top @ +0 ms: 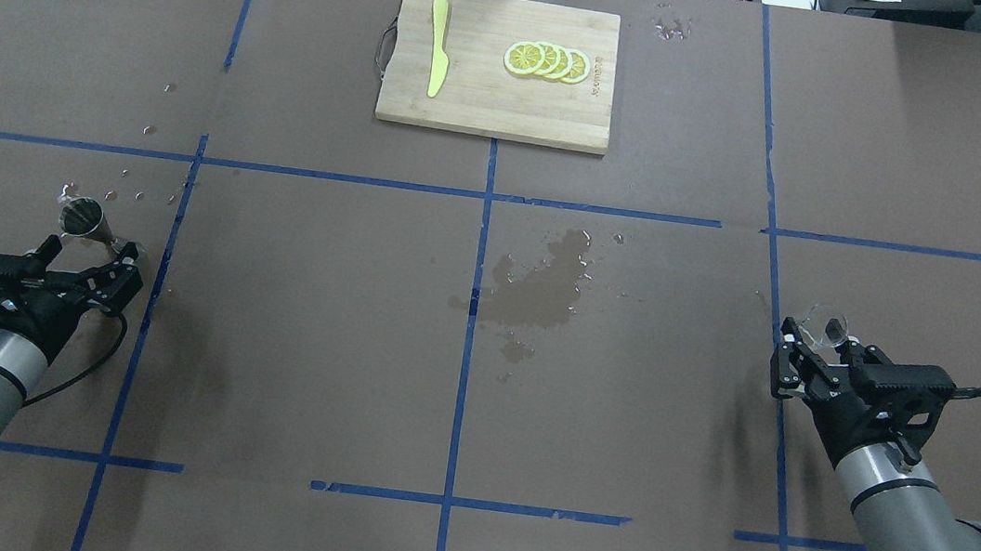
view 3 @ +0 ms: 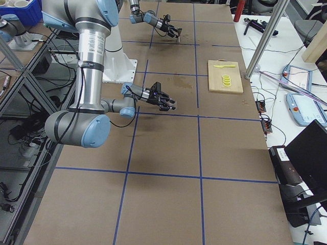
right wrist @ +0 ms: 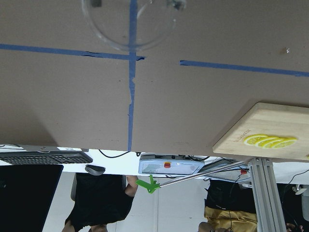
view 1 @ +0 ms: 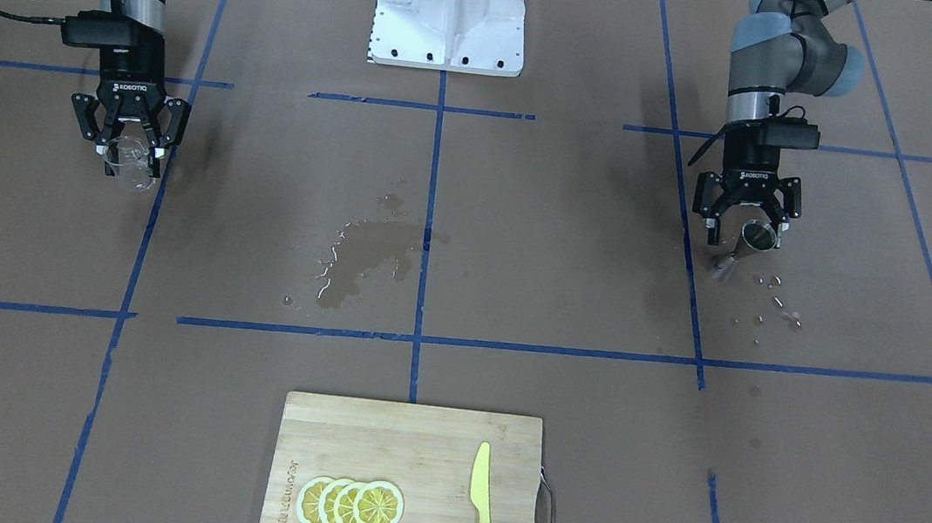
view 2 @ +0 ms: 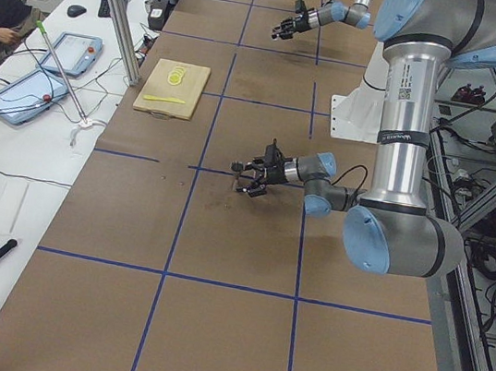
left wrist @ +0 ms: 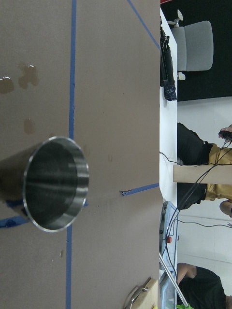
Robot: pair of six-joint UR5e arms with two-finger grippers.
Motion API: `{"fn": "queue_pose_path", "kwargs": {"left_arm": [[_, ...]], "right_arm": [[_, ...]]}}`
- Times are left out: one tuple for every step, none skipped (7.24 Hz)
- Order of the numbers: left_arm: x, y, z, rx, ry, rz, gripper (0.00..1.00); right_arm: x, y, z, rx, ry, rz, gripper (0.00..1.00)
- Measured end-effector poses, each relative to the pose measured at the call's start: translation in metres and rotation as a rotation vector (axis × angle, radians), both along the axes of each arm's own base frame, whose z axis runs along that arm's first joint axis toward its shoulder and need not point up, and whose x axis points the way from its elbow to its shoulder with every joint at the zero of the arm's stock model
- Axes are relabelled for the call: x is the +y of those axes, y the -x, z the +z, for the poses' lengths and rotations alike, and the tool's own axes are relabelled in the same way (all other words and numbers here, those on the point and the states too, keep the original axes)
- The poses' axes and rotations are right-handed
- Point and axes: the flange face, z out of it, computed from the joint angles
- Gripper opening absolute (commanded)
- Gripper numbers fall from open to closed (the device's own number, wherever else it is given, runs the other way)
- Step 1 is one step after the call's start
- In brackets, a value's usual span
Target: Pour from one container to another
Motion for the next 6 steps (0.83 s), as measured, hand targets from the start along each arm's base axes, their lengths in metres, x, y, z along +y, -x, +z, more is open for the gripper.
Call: {"fn": "queue_pose_path", "kwargs": {"left_arm": [[0.003,0.003,-0.004,0.003,0.006,0.021,1.00],[0.005,0.003,-0.007,0.006,0.012,0.041,1.00],[0.008,0.004,-0.011,0.013,0.017,0.060,1.00],[0.013,0.008,-0.017,0.020,0.021,0.079,1.00],[0.017,0.015,-0.020,0.023,0.029,0.100,1.00],[0.022,0.024,-0.023,0.023,0.039,0.128,1.00]], "right_arm": [[0.004,0.005,0.008,0.012,-0.005,0.002,0.00],[0.007,0.009,0.016,0.022,-0.006,0.001,0.00],[0.009,0.012,0.024,0.036,-0.005,0.000,0.00],[0.010,0.014,0.032,0.049,-0.002,-0.003,0.00],[0.011,0.015,0.036,0.056,0.000,-0.007,0.00],[0.012,0.016,0.037,0.057,0.002,-0.013,0.00]]}}
